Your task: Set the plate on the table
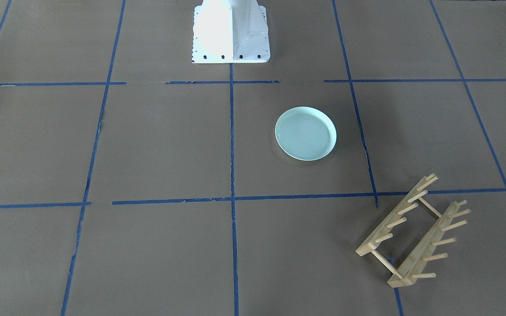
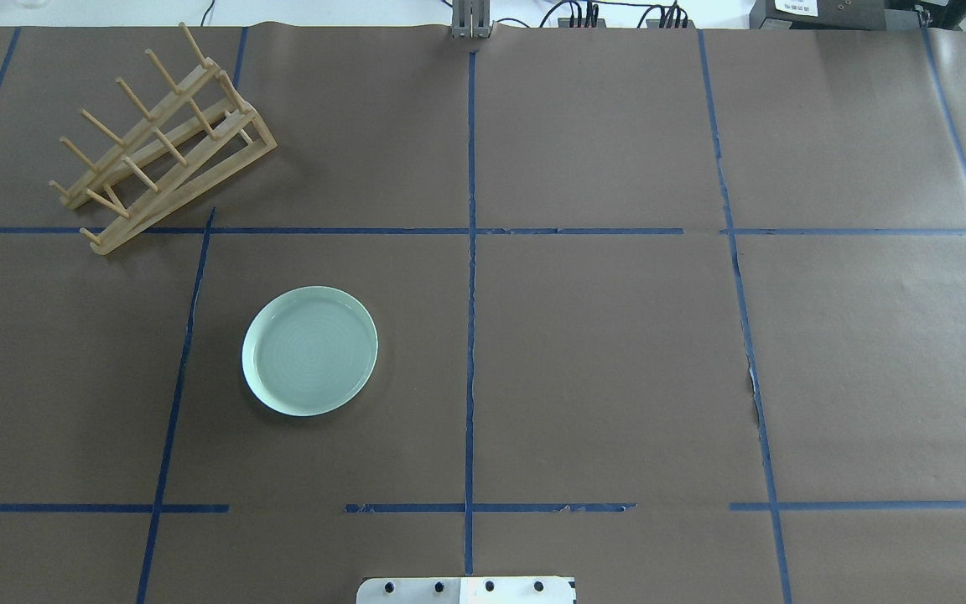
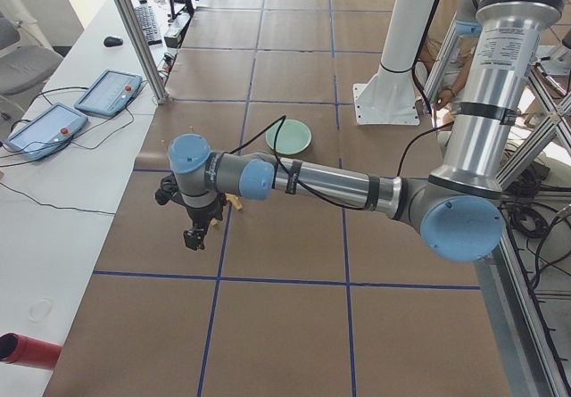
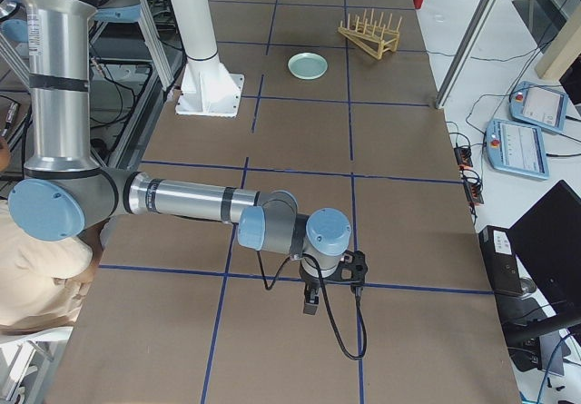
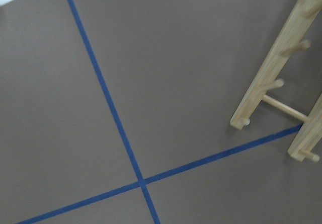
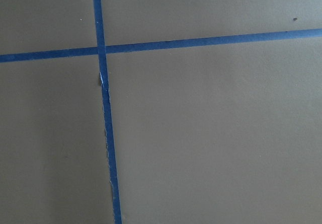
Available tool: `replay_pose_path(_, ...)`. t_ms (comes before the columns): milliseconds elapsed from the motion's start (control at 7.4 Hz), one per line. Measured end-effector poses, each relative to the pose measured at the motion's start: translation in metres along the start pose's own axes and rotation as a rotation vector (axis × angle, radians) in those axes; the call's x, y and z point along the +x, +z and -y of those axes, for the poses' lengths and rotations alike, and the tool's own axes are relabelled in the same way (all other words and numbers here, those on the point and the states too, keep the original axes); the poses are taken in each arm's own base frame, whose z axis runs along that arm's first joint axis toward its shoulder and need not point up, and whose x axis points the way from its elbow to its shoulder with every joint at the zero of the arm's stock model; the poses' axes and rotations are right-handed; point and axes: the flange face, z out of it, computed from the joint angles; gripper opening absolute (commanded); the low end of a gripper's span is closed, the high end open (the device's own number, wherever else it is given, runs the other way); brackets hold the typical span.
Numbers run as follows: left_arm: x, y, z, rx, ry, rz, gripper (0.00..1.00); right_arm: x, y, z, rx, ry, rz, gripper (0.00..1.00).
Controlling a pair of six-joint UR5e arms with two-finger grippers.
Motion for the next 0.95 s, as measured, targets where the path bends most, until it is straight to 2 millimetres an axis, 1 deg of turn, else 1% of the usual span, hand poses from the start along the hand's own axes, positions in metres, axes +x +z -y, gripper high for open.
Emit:
replay_pose_path(135, -0.018, -0.006, -0.018, 0.020, -0.033, -0.007, 1.00, 0.000, 0.000, 0.000, 0.000, 0.000, 0.000, 1.00)
replay_pose_path(270, -0.027, -0.010, -0.027, 0.026, -0.056, -0.008, 1.00, 0.000, 0.000, 0.000, 0.000, 0.000, 0.000, 1.00)
replay_pose_path(405, -0.031, -0.012, -0.030, 0.023, -0.070, -0.007, 1.00, 0.000, 0.000, 0.000, 0.001, 0.000, 0.000, 1.00)
replay_pose_path(676, -0.036, -0.008, -0.033, 0.012, -0.086, -0.008, 1.00, 0.000, 0.000, 0.000, 0.000, 0.000, 0.000, 1.00)
replay_pose_path(946, -0.044, -0.003, -0.047, 0.007, -0.105, -0.011, 1.00, 0.000, 0.000, 0.000, 0.000, 0.000, 0.000, 1.00)
